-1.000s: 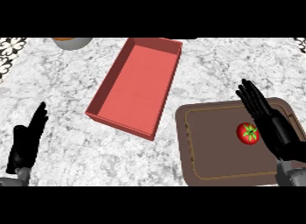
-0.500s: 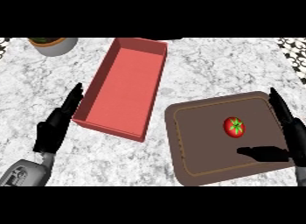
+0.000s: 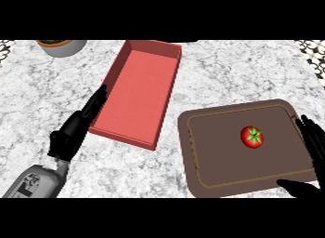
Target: Pick the tomato from the tray and place it in the cardboard box
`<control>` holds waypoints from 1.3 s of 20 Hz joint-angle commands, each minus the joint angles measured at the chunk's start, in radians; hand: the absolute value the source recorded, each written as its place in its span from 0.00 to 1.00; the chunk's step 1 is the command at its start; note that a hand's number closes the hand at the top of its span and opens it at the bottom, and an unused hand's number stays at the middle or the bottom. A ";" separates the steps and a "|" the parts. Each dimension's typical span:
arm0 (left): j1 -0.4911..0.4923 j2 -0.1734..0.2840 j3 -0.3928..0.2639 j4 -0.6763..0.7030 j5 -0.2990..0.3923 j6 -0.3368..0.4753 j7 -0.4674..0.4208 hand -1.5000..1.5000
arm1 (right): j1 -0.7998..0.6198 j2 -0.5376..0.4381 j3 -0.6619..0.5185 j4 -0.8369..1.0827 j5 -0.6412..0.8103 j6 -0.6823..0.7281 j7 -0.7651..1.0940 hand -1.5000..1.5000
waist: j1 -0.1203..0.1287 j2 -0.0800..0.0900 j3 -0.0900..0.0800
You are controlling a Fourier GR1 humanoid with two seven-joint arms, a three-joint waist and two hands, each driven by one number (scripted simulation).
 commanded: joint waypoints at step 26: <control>-0.030 -0.111 0.087 -0.039 -0.108 -0.120 0.083 0.50 | -0.196 0.205 0.125 -0.234 0.141 0.605 0.701 0.00 | 0.052 0.011 0.005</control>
